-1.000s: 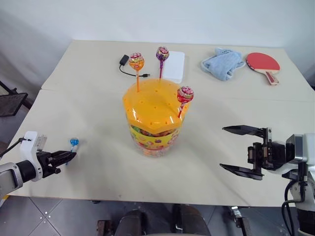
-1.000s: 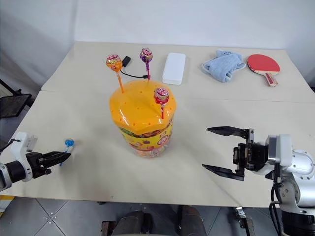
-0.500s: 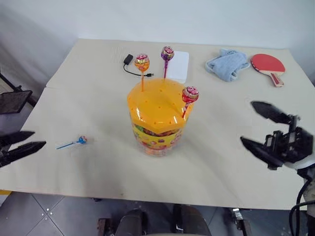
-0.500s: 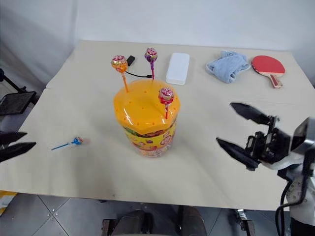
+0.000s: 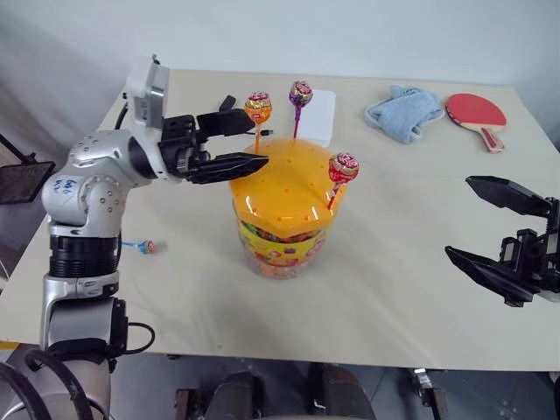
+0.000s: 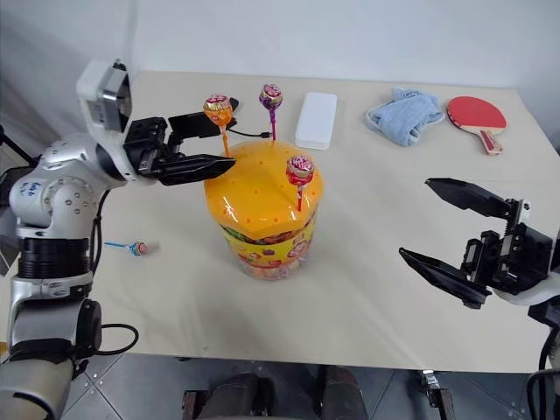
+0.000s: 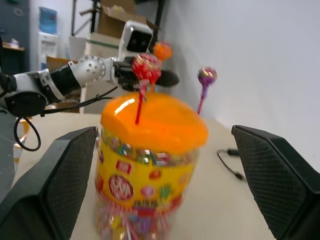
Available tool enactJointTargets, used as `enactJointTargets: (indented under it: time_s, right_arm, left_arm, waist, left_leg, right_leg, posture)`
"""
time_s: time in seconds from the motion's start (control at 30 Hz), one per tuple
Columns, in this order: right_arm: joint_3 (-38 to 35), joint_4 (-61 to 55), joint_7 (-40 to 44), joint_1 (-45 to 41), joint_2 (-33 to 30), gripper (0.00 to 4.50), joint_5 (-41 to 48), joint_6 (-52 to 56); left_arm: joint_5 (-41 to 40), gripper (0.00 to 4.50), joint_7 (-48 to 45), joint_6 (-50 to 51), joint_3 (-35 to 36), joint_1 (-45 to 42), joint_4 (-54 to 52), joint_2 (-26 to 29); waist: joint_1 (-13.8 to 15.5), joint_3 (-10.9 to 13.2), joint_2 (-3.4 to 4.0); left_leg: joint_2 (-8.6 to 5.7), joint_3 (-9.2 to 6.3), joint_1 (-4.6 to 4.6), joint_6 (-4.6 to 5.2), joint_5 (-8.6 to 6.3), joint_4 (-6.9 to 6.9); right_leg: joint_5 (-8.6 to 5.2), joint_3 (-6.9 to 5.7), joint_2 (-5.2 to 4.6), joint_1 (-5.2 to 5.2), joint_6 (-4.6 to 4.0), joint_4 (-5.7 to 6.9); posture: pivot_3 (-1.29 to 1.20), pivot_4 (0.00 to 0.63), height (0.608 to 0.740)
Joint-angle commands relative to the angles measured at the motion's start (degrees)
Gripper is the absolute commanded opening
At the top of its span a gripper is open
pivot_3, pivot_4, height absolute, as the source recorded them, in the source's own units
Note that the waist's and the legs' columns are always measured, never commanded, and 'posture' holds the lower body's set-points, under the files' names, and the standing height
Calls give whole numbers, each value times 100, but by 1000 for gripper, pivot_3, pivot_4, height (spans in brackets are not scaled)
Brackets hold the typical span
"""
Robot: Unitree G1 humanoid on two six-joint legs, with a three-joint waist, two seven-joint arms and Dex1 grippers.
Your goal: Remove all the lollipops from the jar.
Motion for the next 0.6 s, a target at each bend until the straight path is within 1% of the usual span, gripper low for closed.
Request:
enactJointTargets:
  time_s: [0.03,0.1,0.13,0.27,0.37,0.43,0.53,0.6]
  right_arm:
    - [-266,-115,9,167,92,4500,-28,-131]
    - [-276,-177,-50,232,152,4500,-50,-136]
    - [-280,-202,-67,255,179,4500,-62,-138]
    - [-267,-200,-119,266,230,4500,-128,-174]
    - [-204,-133,-139,191,225,4500,-174,-188]
    - [-149,-85,-126,149,227,4500,-198,-199]
    - [-38,-51,-95,54,247,4500,-175,-184]
    - [57,-72,-95,-31,258,4500,-107,-142]
  left_arm:
    - [-75,3540,9,100,67,-222,-4,-63]
    - [-109,3124,-38,176,89,-236,-30,-53]
    - [-132,2830,-59,233,106,-237,-53,-32]
    - [-92,1568,-192,225,111,-245,-59,23]
    - [-118,588,-171,262,114,-254,-115,-37]
    - [-200,13,-77,301,205,-238,-188,-92]
    - [-431,13,272,410,595,-258,-169,-139]
    - [-717,13,550,632,1036,-256,-98,-2]
  waist:
    - [27,0,0]
    - [54,0,0]
    - [62,0,0]
    - [74,0,-1]
    - [81,0,-1]
    - [80,0,-1]
    - [71,0,-1]
    - [69,0,-1]
  left_leg:
    - [2,-3,0,-1,0,2]
    - [4,-7,1,-1,0,7]
    - [2,-6,2,-1,0,9]
    - [1,-9,1,-1,0,9]
    - [-2,-15,0,-1,1,10]
    - [-2,-16,-1,-1,1,11]
    - [-1,-18,-1,-1,1,11]
    - [1,-21,-1,-1,1,11]
  right_leg:
    - [0,-1,1,1,0,2]
    - [0,1,1,3,0,4]
    - [0,5,0,4,0,5]
    - [0,11,-1,4,0,5]
    - [0,8,-1,7,0,3]
    - [1,8,-1,8,1,2]
    - [1,10,-1,8,1,2]
    - [1,12,-1,9,1,2]
  posture:
    - [0,150,740]
    - [0,150,740]
    - [0,150,740]
    - [0,150,740]
    - [0,150,740]
    - [0,150,740]
    - [0,150,740]
    - [0,150,740]
